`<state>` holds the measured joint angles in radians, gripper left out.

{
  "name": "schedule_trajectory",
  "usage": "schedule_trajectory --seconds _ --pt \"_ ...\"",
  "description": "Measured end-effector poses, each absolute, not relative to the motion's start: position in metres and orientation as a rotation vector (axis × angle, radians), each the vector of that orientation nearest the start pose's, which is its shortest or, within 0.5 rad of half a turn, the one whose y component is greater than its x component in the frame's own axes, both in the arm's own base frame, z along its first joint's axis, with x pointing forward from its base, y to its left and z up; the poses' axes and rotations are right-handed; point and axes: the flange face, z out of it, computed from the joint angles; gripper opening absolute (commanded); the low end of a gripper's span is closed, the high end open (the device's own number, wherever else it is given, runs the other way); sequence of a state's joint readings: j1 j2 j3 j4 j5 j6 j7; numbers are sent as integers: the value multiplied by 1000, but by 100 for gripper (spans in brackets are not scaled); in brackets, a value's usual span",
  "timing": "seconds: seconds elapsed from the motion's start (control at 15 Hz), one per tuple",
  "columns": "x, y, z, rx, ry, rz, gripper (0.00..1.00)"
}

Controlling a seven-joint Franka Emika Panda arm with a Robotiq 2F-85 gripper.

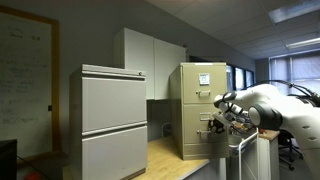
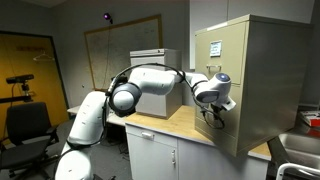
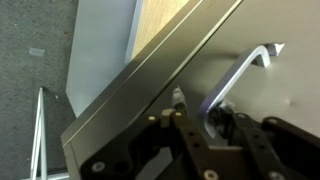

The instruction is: Open the bottom drawer of the beige file cabinet

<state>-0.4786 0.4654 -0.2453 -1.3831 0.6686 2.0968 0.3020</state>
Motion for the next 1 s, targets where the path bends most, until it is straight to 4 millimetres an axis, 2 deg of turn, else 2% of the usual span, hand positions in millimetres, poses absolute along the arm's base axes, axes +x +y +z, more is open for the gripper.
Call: schedule_trajectory --seconds 0.07,0.13,0.53,1.0 --pt "582 -428 485 -2149 1522 -500 0" --pt "582 -429 485 -2150 1497 -508 5" --pt "583 -430 485 -2245 1371 -550 5" --pt "575 -419 479 -2305 1282 -714 5"
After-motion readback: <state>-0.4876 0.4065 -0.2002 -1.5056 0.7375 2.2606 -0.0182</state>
